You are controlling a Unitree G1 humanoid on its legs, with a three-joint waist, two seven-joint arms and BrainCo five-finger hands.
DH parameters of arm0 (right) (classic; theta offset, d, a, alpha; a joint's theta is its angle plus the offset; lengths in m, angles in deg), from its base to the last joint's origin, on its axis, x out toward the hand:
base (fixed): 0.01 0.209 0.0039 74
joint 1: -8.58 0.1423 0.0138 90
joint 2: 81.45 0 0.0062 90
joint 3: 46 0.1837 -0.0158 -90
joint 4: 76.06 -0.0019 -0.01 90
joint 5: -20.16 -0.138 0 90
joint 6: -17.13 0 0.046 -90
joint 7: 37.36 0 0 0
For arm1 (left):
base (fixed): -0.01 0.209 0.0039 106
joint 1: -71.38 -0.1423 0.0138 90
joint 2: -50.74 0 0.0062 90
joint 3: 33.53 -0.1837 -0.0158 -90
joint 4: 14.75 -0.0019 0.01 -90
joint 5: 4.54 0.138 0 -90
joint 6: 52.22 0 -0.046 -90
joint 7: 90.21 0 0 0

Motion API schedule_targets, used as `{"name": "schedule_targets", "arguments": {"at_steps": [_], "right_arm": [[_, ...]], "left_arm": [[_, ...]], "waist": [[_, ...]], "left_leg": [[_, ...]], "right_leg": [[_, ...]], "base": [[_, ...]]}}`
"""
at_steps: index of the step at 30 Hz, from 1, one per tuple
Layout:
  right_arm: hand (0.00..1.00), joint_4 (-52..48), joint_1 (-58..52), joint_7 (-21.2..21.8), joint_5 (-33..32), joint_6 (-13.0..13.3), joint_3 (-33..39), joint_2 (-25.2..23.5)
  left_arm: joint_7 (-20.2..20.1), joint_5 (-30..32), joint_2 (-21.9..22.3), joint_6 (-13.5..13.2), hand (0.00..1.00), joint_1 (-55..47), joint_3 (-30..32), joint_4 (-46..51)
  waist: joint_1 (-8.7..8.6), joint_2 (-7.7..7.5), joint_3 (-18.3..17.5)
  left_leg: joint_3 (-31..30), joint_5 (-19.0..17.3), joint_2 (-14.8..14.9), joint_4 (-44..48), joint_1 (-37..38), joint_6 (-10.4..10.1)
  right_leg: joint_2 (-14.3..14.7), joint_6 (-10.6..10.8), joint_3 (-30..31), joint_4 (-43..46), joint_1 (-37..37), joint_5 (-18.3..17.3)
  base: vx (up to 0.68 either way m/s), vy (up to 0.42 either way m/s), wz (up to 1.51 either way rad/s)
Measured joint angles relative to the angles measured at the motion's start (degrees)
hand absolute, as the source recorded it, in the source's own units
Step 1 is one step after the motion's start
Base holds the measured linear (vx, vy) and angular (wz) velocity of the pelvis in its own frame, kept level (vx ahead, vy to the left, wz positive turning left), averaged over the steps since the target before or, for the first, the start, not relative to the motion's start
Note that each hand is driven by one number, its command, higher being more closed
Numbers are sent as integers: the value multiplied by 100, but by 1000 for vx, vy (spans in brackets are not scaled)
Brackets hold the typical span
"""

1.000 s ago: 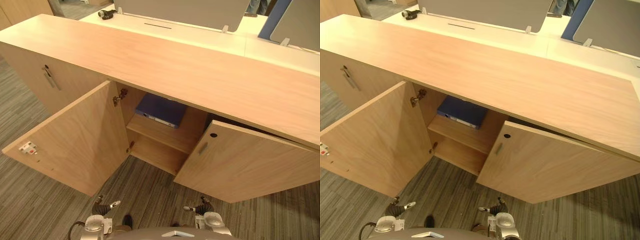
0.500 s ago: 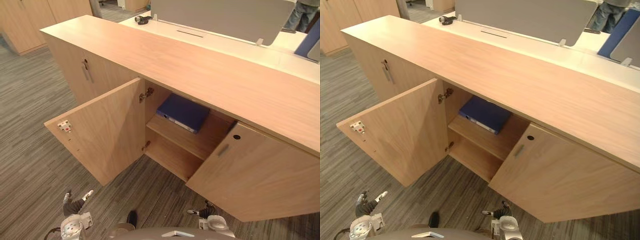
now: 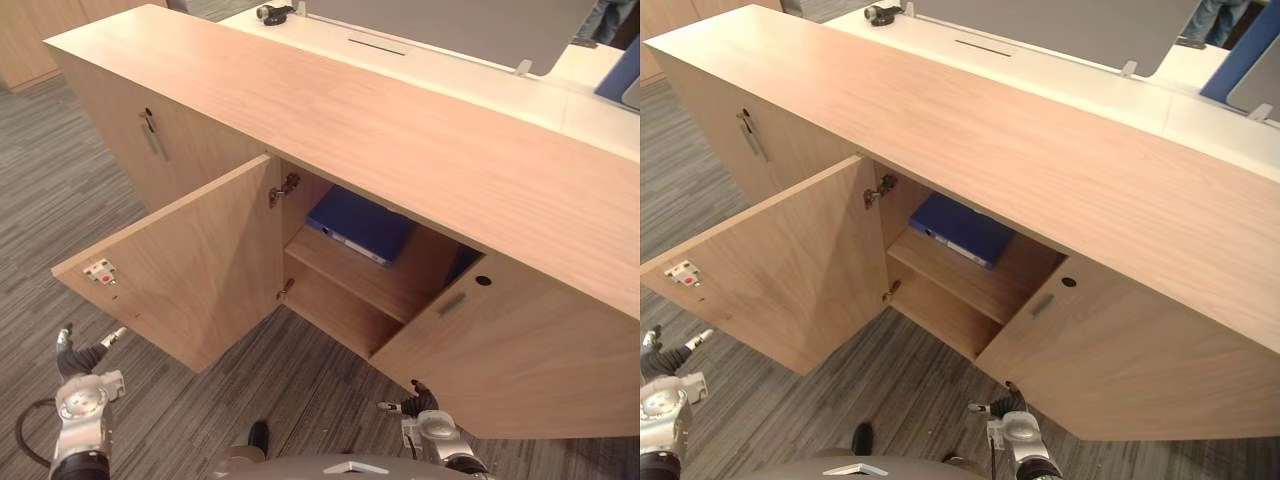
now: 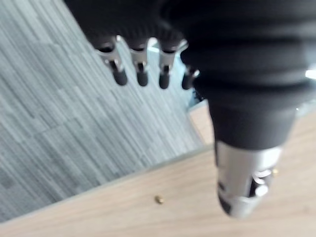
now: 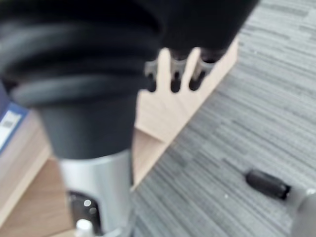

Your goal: Walk over to the cabinet, pick up the folder, carry it to the office cabinet, place the folder inside the office cabinet, then close the office cabinet door

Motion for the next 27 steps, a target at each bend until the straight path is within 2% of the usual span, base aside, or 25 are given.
{"name": "schedule_targets", "arguments": {"at_steps": [4,10,17,23,27], "right_arm": [[0,13,-118,9,0,2,-3,45],[0,11,-148,15,2,2,-1,95],[0,10,-124,64,36,10,1,112],[0,14,-108,85,55,11,-1,107],[0,16,-109,85,56,9,-3,97]], "left_arm": [[-182,17,-247,-12,0,116,-208,-135],[-382,133,-368,-13,0,309,-398,-151],[-531,248,-938,-15,0,482,-779,-272],[-530,246,-911,-22,0,485,-959,-266],[-529,222,-601,-60,0,179,-1050,29]], "waist": [[-1,-32,12],[6,-74,31],[48,-108,24],[96,-109,24],[129,-103,27]], "left_leg": [[132,-78,-6,-2,34,4],[190,-102,-21,-1,67,18],[308,-133,-34,2,90,46],[359,-134,-39,1,142,45],[478,-125,-69,-2,193,71]], "right_leg": [[-10,16,162,-17,-34,25],[-18,-4,277,-85,-21,17],[-20,38,340,-151,-1,73],[-22,-59,494,-144,9,154],[-67,-30,608,-134,0,205]], "base": [[-66,12,-19],[-24,0,-10],[33,-7,-5],[-23,5,-4],[-95,9,-12]]}}
